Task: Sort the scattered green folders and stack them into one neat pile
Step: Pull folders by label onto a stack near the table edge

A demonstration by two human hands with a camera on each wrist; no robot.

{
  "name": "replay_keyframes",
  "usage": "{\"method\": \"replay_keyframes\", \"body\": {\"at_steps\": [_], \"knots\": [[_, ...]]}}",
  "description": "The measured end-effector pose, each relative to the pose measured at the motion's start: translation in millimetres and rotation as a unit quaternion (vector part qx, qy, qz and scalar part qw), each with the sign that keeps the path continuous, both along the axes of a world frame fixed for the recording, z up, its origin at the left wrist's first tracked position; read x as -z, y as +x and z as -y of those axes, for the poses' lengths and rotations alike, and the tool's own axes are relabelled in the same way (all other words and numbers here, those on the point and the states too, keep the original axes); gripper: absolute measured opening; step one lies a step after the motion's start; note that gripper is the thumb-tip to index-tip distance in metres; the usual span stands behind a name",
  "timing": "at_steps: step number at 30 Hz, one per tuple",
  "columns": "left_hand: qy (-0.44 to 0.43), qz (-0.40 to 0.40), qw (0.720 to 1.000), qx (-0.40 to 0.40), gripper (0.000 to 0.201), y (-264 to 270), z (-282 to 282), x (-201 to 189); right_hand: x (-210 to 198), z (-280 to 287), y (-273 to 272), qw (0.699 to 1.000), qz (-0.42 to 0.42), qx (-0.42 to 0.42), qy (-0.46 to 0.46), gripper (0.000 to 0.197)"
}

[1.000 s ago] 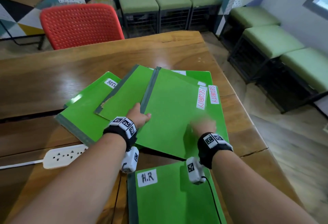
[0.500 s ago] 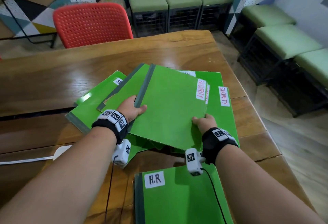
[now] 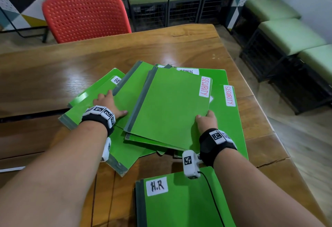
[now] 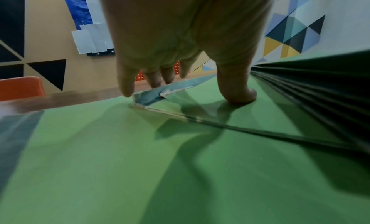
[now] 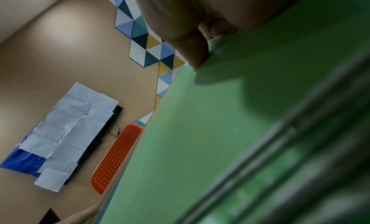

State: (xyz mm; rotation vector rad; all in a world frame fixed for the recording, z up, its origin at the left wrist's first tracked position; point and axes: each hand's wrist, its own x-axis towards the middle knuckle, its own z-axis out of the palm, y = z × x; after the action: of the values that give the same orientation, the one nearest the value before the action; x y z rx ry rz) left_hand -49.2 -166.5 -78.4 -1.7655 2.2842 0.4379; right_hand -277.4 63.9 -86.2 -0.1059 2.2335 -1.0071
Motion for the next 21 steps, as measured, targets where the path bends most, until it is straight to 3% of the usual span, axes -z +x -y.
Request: {"method": "replay_keyframes", "body": {"at_steps": [2, 6, 7, 10, 14, 18, 19, 21], "knots": [[-0.009, -0.01, 1.0, -0.011, 0.101, -2, -5, -5, -5, 4, 5, 1.0, -0.001, 0.0, -0.018, 0.059], [0.008, -0.16, 0.985, -0.063, 0.039, 1, -15, -11, -7, 7, 10, 0.999, 0.005, 0.009, -0.038, 0.056], [0.02, -0.204, 0.976, -0.078, 0.032, 3, -17, -15, -7, 7, 11, 0.999, 0.002, 0.01, -0.047, 0.055], [0.076, -0.313, 0.941, -0.107, 0.032, 13, -26, -26, -12, 8, 14, 0.997, 0.016, 0.015, -0.076, 0.053], [0.163, -0.467, 0.852, -0.171, 0.039, 32, -50, -49, -31, 11, 24, 0.992, 0.041, -0.004, -0.116, 0.052], [0.199, -0.534, 0.792, -0.219, 0.033, 50, -74, -70, -60, 5, 35, 0.988, 0.042, -0.049, -0.143, 0.055], [0.213, -0.529, 0.789, -0.227, 0.036, 54, -79, -76, -67, 2, 37, 0.986, 0.032, -0.052, -0.157, 0.055], [0.21, -0.51, 0.813, -0.187, 0.031, 58, -87, -85, -80, -3, 43, 0.98, 0.012, -0.053, -0.192, 0.055]]}}
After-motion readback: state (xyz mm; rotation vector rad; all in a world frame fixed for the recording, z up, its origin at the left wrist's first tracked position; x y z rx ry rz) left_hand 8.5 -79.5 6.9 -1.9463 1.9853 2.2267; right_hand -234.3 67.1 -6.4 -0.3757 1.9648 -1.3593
